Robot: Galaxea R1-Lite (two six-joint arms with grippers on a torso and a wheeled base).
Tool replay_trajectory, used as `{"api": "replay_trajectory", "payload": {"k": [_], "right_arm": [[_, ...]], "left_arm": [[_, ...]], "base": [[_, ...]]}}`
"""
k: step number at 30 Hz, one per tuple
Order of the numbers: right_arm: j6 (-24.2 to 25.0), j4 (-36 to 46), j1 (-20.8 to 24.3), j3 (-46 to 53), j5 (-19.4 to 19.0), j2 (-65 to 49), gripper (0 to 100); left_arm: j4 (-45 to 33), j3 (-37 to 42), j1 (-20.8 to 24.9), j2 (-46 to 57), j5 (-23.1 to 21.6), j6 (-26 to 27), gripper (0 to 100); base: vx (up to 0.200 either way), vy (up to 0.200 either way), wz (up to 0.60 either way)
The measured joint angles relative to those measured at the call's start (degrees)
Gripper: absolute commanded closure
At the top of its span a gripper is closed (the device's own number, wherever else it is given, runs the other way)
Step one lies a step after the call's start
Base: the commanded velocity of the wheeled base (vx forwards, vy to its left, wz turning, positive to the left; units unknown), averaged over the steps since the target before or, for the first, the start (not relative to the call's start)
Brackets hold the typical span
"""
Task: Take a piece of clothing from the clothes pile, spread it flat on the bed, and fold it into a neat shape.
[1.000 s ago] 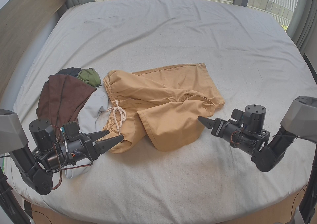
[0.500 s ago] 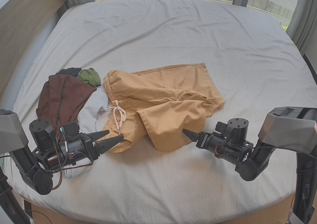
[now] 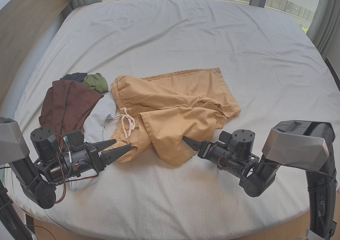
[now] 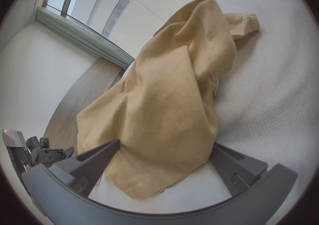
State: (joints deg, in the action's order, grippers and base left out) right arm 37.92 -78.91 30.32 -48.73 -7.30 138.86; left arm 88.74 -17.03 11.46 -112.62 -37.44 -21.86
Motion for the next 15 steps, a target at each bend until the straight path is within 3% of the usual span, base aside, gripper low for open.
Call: {"api": "replay_trajectory", "payload": {"k": [10,15], "right_arm": [[3.23,-8.46,0.05,4.60,-0.38,0.91,0],[4.58,-8.95,0.30,7.96,-1.54,-0.85,0]], "left_arm": [[0.00,0.04,-0.02,0.00,0.00,-0.01,0],[0.00,0.04,0.02,0.00,0.00,-0.01,0]], "base": [[0.000,0.000,0.00],[0.000,0.000,0.00]]}}
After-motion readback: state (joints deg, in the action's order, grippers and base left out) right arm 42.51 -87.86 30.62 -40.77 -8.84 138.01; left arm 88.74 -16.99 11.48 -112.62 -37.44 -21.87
